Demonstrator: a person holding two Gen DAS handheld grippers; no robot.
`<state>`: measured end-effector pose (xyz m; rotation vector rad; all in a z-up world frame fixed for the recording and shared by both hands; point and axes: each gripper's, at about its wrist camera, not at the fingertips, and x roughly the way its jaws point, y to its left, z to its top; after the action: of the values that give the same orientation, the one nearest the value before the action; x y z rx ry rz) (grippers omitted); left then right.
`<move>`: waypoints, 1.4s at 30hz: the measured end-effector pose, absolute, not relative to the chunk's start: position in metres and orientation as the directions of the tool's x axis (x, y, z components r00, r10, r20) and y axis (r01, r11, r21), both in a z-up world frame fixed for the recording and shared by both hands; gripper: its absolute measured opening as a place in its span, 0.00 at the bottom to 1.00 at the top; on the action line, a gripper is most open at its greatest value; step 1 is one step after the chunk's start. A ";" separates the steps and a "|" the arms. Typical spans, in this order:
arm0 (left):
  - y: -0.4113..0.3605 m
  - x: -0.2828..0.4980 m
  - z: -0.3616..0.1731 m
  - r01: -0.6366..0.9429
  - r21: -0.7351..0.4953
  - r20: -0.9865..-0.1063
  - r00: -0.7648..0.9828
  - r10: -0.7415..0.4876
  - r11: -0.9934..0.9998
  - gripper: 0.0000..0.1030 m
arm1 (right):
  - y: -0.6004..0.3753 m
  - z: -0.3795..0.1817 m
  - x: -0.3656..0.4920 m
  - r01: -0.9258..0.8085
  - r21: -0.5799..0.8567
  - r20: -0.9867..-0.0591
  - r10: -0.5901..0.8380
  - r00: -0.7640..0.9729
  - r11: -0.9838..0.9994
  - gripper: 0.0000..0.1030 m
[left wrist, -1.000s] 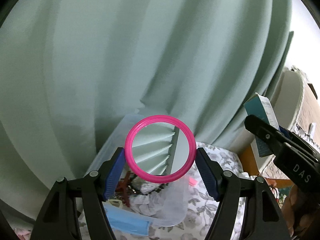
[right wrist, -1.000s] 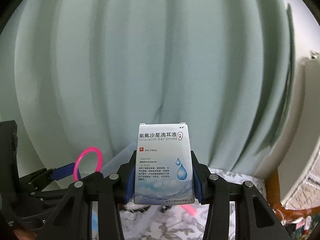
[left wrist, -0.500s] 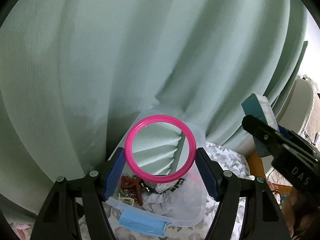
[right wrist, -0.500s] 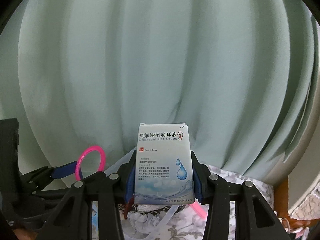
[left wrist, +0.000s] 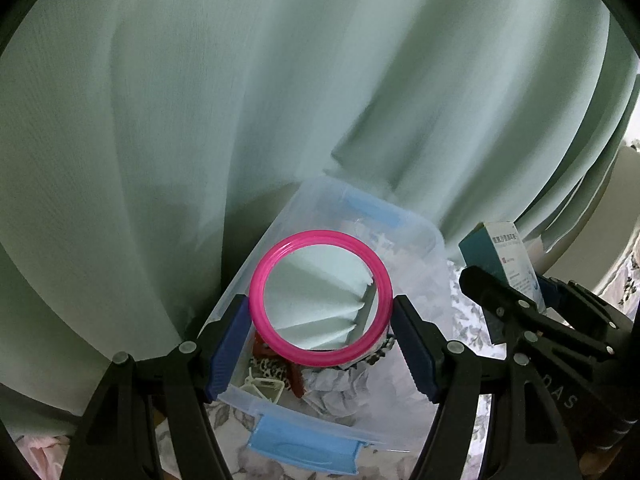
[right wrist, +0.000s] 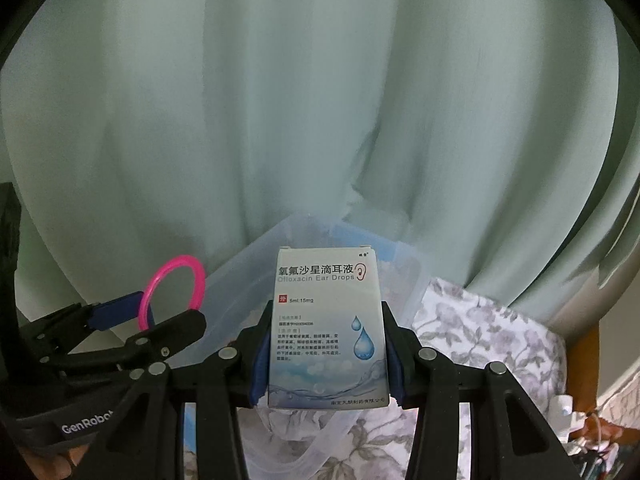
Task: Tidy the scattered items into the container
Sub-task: 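Lower the pink mirror and ear-drops box into the container and open both tools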
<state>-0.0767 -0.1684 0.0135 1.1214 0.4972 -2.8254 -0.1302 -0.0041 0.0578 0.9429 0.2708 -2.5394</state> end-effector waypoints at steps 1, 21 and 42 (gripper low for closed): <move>-0.168 -0.076 0.012 0.176 -0.272 -0.682 -0.729 0.061 -0.946 0.71 | -0.002 0.054 -0.124 0.445 -0.036 -0.664 -0.311 -0.680 -0.895 0.48; -0.169 -0.073 0.005 0.193 -0.286 -0.710 -0.701 0.073 -0.939 0.71 | -0.005 0.050 -0.120 0.470 -0.030 -0.686 -0.324 -0.651 -0.882 0.52; -0.169 -0.067 0.016 0.183 -0.281 -0.695 -0.715 0.069 -0.942 0.72 | 0.006 0.053 -0.121 0.460 0.026 -0.681 -0.352 -0.642 -0.888 0.66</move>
<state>-0.0675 -0.1685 0.0164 1.1580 0.5149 -2.8059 -0.1206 0.0058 0.0534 0.9888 0.2068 -2.4911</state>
